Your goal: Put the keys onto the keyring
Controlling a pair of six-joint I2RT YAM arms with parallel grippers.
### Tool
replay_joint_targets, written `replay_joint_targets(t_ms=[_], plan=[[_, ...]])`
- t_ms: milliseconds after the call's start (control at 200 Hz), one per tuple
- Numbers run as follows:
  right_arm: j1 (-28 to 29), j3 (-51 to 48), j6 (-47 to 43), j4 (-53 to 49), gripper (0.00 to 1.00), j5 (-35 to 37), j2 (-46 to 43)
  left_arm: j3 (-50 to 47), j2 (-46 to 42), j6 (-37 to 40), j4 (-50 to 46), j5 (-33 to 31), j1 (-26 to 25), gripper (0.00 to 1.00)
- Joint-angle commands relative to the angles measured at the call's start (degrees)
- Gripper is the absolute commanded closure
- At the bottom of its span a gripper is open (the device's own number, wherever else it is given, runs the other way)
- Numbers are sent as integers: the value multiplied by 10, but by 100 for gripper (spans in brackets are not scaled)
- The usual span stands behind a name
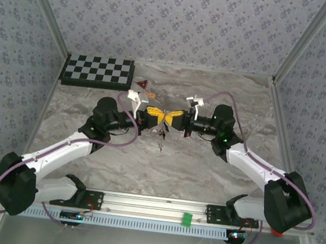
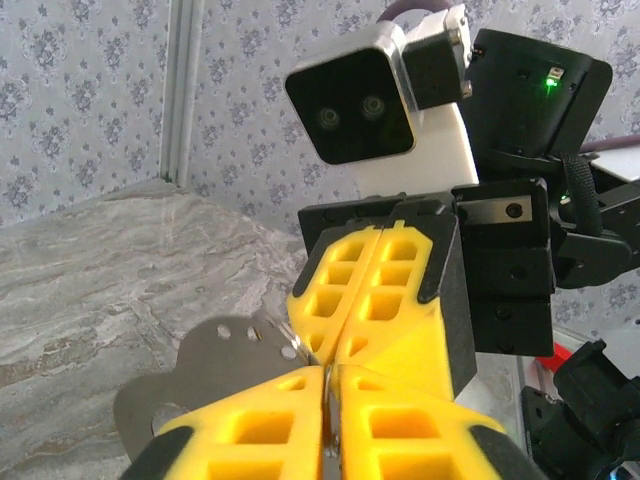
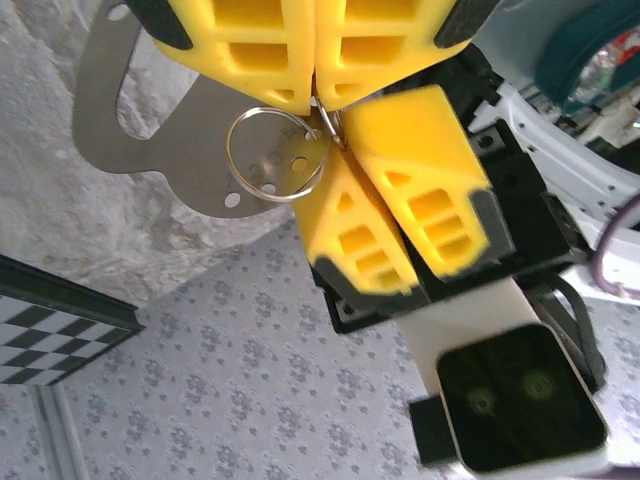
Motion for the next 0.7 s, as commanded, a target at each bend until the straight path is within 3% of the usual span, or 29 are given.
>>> replay_joint_targets(t_ms=[0, 115, 420, 695], plan=[[-8, 24, -78, -102, 100, 34, -29, 41, 2, -5, -12, 22, 8, 81], [-6, 42, -173, -216, 100, 77, -46, 45, 1, 13, -39, 18, 13, 79], [8, 105, -307, -404, 100, 132, -48, 76, 21, 75, -136, 34, 15, 77], [10, 180, -371, -516, 100, 122, -22, 90, 47, 106, -174, 40, 15, 74]])
